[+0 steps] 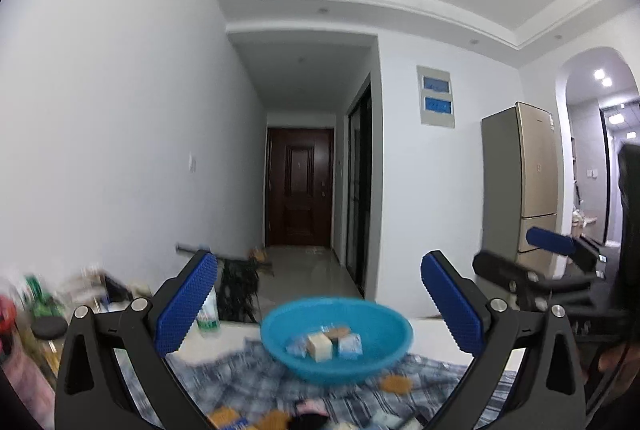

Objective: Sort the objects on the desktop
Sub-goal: 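Move both tools back down over the cluttered plaid-covered table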

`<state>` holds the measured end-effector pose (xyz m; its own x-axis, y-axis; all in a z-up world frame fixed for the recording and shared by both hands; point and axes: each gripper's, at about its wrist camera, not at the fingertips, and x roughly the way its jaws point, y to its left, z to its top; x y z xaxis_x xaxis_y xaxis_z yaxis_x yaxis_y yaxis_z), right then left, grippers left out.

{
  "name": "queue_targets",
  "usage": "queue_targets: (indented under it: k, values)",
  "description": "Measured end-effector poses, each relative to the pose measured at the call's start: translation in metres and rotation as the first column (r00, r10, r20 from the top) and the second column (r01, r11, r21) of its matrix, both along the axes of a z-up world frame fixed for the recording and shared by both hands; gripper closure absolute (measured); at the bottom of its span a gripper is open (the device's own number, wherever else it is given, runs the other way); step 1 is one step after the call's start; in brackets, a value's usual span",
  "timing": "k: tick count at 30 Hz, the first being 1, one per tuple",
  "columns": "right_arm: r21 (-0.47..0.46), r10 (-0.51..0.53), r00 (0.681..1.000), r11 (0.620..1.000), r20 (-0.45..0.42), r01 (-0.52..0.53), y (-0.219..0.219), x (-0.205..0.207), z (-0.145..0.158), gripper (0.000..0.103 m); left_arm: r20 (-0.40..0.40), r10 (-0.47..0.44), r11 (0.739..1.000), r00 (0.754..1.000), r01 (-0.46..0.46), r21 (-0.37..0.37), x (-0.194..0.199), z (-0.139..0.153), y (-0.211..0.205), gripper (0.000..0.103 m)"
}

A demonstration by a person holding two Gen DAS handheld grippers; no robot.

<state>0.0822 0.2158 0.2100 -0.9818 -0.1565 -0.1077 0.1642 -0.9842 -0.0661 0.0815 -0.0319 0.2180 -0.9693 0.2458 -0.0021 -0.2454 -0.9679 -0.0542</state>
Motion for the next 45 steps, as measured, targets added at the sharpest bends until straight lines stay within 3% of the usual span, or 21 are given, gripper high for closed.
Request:
queue_targets:
  k: [4,8,11,14,18,22,26,45]
  values:
    - [0.034,-0.005,0.999,0.999,0.033,0.004,-0.010,0.005,-0.030,0.000,0.084,-0.005,0.999,0.996,0.000,0.053,-0.009,-0.026,-0.014,0.000]
    - [0.031,-0.015,0.994,0.999,0.106,0.011,-0.013,-0.003,-0.060,0.000,0.154,0.059,0.998,0.986,-0.063,0.019,-0.024,-0.053,-0.016,0.000]
    - [0.013,-0.051,0.986,0.999,0.157,0.049,-0.004,-0.013,-0.082,0.000,0.216,0.048,0.998,0.975,-0.056,0.034,-0.042,-0.077,-0.018,0.000]
    - [0.009,-0.124,0.970,0.992,0.210,0.125,0.007,-0.026,-0.102,0.000,0.302,0.020,0.997,0.953,-0.040,0.060,-0.065,-0.107,-0.019,0.000]
    - [-0.012,-0.138,0.950,0.989,0.279,0.147,0.020,-0.035,-0.117,0.000,0.395,-0.001,0.997,0.919,-0.031,0.076,-0.085,-0.141,-0.016,0.000]
    - [0.002,-0.143,0.935,0.989,0.324,0.151,0.023,-0.039,-0.131,0.000,0.442,-0.017,0.999,0.897,0.001,0.036,-0.094,-0.169,-0.009,0.000]
    - [-0.002,-0.136,0.919,0.989,0.369,0.147,0.024,-0.043,-0.143,0.000,0.468,0.013,1.000,0.884,-0.007,-0.015,-0.095,-0.181,0.000,0.000]
    - [-0.022,-0.113,0.851,0.989,0.513,0.145,0.032,-0.054,-0.181,0.000,0.575,-0.024,0.999,0.818,0.032,-0.005,-0.101,-0.210,0.007,0.000]
